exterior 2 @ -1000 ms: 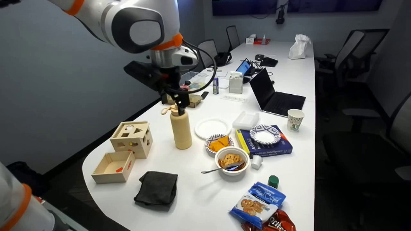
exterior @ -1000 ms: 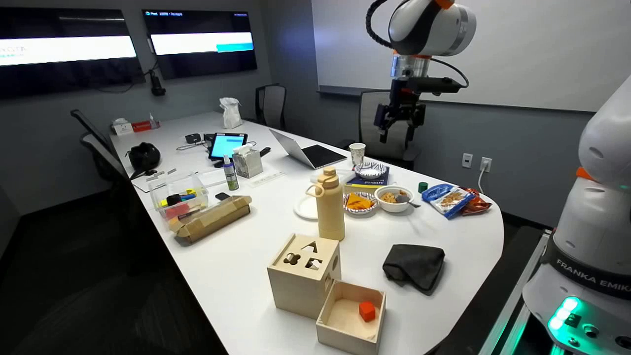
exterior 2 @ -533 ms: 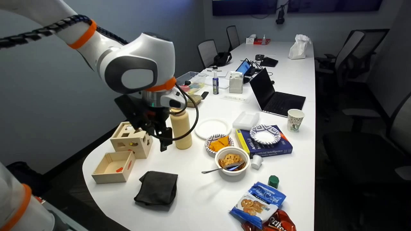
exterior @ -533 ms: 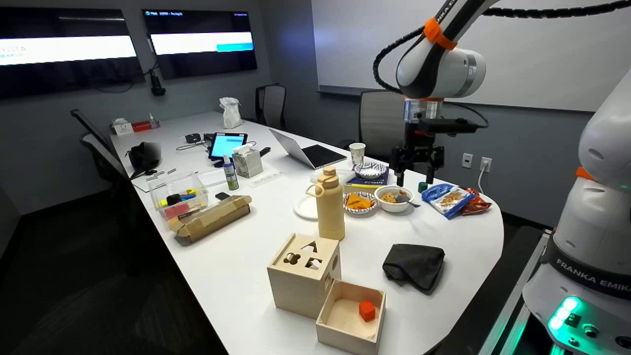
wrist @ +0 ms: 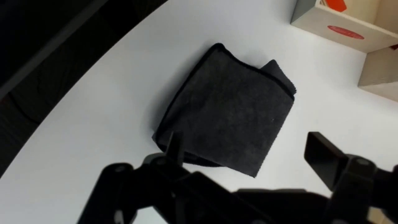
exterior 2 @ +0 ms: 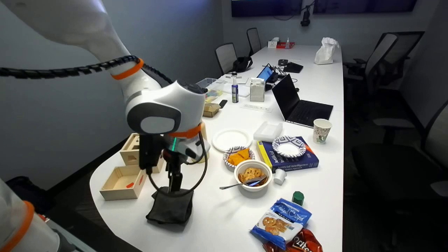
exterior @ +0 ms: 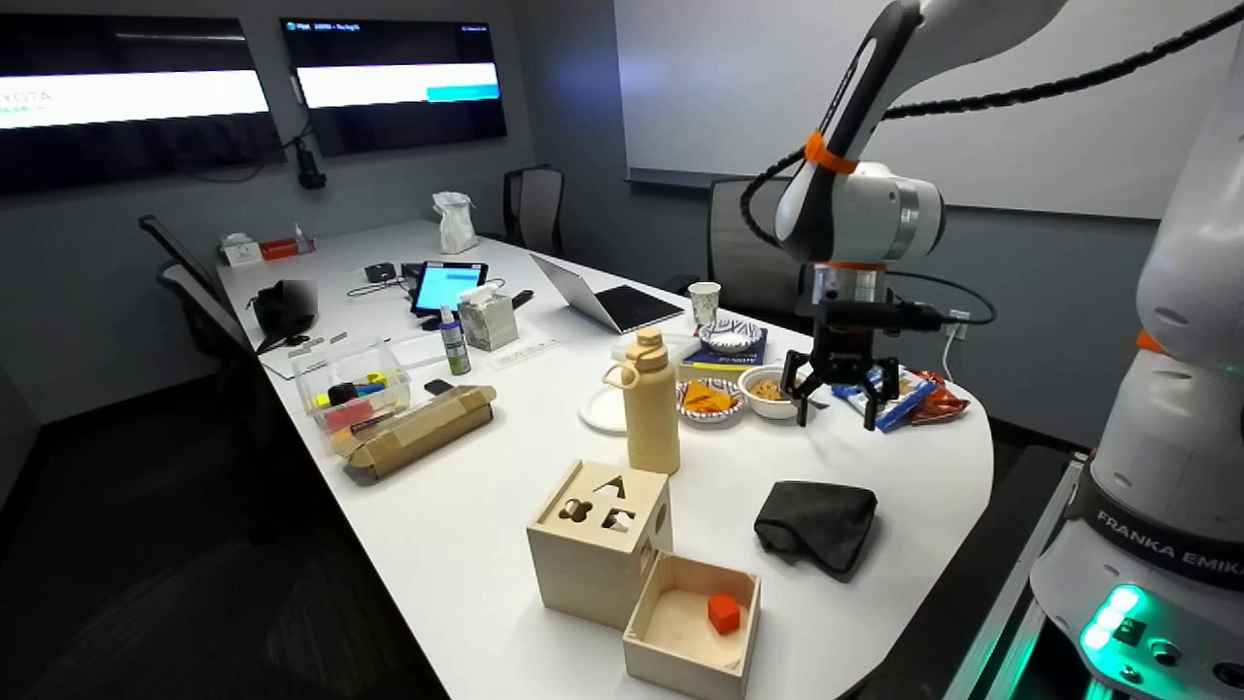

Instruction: Unfold the towel on the table

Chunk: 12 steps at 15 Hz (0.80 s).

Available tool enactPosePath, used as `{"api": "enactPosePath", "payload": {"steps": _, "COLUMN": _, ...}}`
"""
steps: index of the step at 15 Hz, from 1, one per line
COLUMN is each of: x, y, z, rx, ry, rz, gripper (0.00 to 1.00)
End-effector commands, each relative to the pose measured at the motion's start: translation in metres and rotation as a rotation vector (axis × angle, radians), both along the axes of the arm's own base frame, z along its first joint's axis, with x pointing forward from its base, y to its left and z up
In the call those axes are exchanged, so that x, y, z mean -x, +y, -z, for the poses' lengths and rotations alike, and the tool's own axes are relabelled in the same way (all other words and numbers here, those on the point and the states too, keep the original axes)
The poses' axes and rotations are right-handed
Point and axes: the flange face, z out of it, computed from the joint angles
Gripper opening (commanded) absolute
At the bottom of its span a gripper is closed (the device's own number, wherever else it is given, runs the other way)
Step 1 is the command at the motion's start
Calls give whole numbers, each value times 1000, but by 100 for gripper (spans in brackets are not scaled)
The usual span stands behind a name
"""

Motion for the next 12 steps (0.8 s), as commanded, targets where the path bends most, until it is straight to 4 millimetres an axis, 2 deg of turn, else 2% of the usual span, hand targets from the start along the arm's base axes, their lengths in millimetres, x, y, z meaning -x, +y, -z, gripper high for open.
{"api": "enactPosePath", "payload": {"steps": 1, "x": 17, "y": -2, "z": 45, "rx": -27, "ry": 50, "rz": 119, "gripper": 100}}
{"api": "enactPosePath", "payload": {"steps": 6, "x": 43, "y": 2, "z": 86, "rx": -75, "ry": 100, "rz": 242, "gripper": 100}}
{"api": "enactPosePath", "payload": {"steps": 12, "x": 73, "y": 3, "z": 117, "rx": -101, "ry": 90, "rz": 342, "gripper": 100}}
